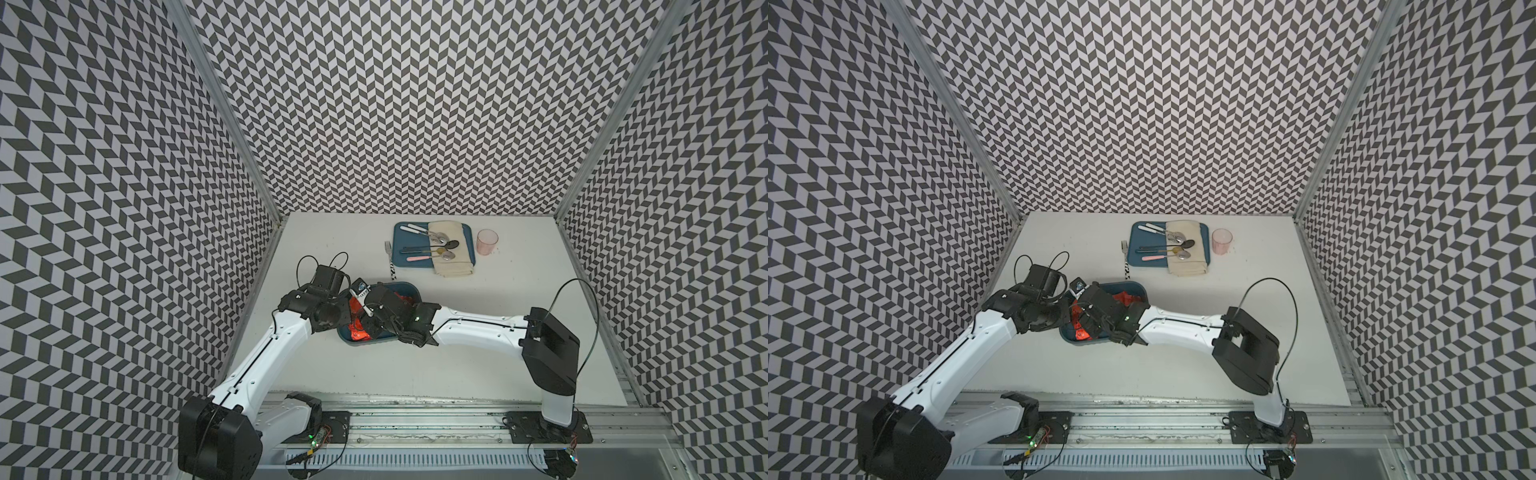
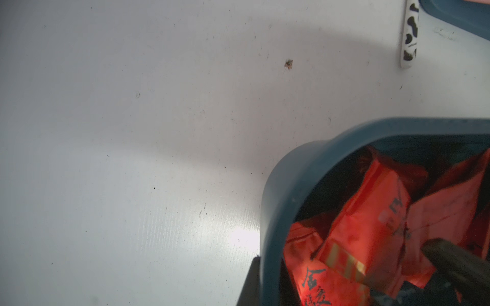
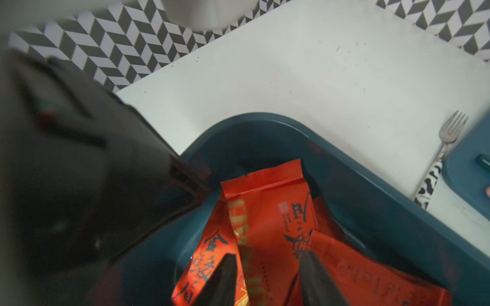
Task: Take the tea bags out of the storage box
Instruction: Pick up the tea bag from the storage box.
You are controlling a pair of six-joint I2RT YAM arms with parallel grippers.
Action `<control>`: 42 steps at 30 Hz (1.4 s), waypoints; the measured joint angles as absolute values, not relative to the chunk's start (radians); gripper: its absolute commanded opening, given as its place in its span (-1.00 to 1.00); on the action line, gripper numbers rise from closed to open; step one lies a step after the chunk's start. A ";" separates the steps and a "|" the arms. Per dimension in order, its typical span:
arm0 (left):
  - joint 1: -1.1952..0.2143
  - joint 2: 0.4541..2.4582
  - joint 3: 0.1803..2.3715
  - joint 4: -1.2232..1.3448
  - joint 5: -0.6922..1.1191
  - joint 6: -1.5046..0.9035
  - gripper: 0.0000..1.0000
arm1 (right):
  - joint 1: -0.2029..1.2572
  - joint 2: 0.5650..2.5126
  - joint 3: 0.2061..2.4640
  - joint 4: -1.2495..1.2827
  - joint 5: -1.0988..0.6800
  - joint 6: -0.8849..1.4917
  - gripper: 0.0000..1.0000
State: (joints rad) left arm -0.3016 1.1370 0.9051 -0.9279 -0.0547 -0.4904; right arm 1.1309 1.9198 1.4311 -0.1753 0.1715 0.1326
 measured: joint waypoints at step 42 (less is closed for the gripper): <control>-0.294 1.152 0.899 -0.922 -0.108 -0.522 -1.00 | 1.071 1.750 1.387 -0.156 -0.016 0.308 -1.00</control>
